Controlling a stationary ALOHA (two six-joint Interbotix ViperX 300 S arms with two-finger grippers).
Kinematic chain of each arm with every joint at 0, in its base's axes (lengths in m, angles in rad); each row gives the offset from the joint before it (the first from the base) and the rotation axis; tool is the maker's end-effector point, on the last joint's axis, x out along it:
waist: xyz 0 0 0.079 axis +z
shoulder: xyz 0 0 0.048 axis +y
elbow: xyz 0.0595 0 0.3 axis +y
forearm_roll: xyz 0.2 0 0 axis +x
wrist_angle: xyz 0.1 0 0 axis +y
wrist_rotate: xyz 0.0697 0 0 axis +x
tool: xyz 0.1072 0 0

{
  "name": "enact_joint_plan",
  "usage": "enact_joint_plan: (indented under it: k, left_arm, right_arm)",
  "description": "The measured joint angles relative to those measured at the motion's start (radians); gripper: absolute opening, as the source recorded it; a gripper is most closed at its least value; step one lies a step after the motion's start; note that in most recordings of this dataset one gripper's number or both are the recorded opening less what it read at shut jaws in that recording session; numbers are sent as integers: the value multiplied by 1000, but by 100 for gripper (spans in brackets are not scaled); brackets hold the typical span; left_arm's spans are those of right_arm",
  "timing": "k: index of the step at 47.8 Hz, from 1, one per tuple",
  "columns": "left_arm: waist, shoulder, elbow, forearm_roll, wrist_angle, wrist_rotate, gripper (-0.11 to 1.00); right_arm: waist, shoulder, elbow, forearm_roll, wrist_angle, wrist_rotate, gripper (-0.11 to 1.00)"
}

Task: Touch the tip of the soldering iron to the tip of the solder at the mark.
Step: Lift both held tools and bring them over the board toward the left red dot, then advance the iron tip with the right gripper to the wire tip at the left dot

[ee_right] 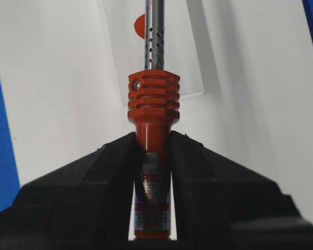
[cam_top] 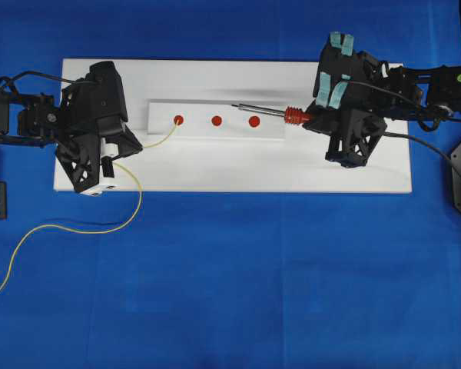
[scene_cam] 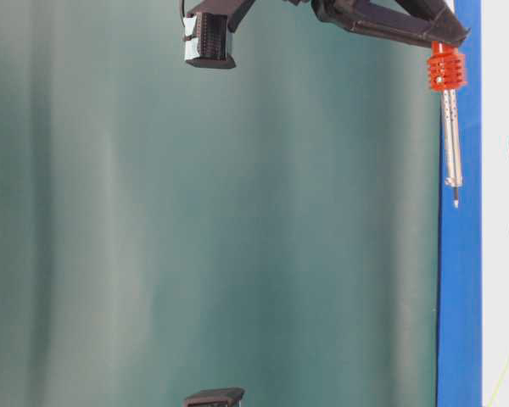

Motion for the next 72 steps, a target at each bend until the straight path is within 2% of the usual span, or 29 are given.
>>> enact_joint_plan:
  k: [21, 31, 50, 72]
  left_arm:
    - [2, 0, 9, 0, -8, 0, 3]
    - [0, 2, 11, 0, -8, 0, 3]
    - [0, 2, 9, 0, -14, -2, 3]
    - [0, 2, 11, 0, -14, 0, 3]
  right_arm:
    - [14, 51, -63, 0, 35, 0, 6]
    - [17, 132, -155, -2, 81, -3, 6]
    - [43, 270, -324, -49, 184, -3, 6]
    - [43, 321, -376, -63, 210, -5, 6]
